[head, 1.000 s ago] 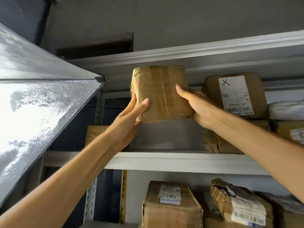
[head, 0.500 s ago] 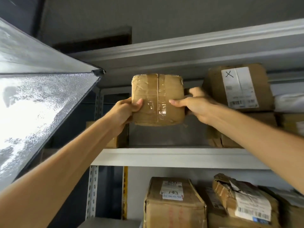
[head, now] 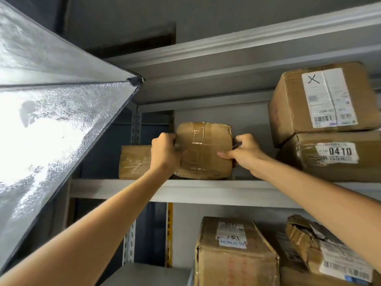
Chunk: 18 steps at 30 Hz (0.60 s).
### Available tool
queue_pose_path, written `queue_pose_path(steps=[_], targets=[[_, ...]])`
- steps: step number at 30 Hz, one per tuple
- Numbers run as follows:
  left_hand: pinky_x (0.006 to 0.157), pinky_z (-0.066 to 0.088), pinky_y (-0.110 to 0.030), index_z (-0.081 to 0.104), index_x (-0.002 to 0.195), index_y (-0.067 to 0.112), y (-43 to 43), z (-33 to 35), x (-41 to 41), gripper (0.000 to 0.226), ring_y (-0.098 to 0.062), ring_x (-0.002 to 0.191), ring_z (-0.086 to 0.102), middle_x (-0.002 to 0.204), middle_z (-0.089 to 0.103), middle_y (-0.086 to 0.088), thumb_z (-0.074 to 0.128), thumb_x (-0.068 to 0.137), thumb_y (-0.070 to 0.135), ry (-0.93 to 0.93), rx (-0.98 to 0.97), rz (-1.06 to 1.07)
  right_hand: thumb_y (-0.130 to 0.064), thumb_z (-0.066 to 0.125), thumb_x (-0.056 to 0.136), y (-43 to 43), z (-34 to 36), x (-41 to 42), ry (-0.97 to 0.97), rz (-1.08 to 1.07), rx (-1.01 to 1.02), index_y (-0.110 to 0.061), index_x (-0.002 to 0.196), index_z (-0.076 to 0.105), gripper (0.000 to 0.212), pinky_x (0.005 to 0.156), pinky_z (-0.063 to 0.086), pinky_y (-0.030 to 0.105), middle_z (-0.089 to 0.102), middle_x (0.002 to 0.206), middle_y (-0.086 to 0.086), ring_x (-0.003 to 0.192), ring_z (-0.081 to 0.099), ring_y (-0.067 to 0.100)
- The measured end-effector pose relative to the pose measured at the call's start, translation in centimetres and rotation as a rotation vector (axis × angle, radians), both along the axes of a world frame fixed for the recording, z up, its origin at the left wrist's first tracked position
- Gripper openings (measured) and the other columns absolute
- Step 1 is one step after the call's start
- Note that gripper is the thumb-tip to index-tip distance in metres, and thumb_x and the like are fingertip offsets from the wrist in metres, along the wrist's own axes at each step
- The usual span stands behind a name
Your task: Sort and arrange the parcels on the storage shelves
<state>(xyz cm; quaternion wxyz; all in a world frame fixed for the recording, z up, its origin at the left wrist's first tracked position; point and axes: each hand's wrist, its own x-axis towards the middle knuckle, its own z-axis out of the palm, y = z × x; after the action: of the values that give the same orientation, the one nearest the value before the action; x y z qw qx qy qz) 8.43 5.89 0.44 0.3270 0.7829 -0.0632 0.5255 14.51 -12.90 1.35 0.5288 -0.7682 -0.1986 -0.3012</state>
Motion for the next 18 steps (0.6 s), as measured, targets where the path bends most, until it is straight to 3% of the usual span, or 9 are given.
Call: queue_pose_path(steps=[4,10,14,18], targets=[[0.085,0.056,-0.048,0.061,0.121,0.004,0.5,-0.8,0.5,0.05,-0.03,0.1,0.065,0.109,0.069,-0.013,0.08,0.076,0.013,-0.075,0.089,0.079,-0.021,0.09,0.062,0.6,-0.2,-0.2,-0.048,-0.02,-0.017,-0.003,0.092,0.063,0.044,0.078,0.057,0.052,0.07,0.09,0.011,0.087,0.067,0.03],[0.087,0.055,-0.048,0.064,0.118,0.003,0.7,-0.3,-0.5,0.057,-0.032,0.099,0.065,0.108,0.069,-0.015,0.087,0.068,0.017,-0.036,0.125,0.107,-0.024,0.09,0.063,0.8,0.6,-1.4,-0.027,-0.102,-0.14,-0.005,0.105,0.056,0.057,0.082,0.056,0.045,0.064,0.102,0.012,0.093,0.063,0.028],[0.089,0.053,-0.039,0.063,0.123,0.008,-0.2,0.3,-2.1,0.057,-0.028,0.098,0.061,0.114,0.064,-0.012,0.084,0.071,0.019,-0.077,0.287,0.188,-0.032,0.085,0.07,-0.7,0.8,-3.1,-0.114,-0.246,-0.403,-0.005,0.107,0.054,0.055,0.079,0.052,0.037,0.061,0.105,0.01,0.095,0.059,0.027],[0.086,0.053,-0.038,0.063,0.121,0.01,-2.2,1.6,-3.5,0.054,-0.029,0.099,0.063,0.115,0.064,-0.013,0.083,0.072,0.02,-0.082,0.4,0.188,-0.044,0.083,0.068,-3.1,1.8,-6.3,-0.188,-0.382,-0.694,-0.009,0.107,0.056,0.059,0.083,0.053,0.046,0.06,0.106,0.01,0.095,0.059,0.029]])
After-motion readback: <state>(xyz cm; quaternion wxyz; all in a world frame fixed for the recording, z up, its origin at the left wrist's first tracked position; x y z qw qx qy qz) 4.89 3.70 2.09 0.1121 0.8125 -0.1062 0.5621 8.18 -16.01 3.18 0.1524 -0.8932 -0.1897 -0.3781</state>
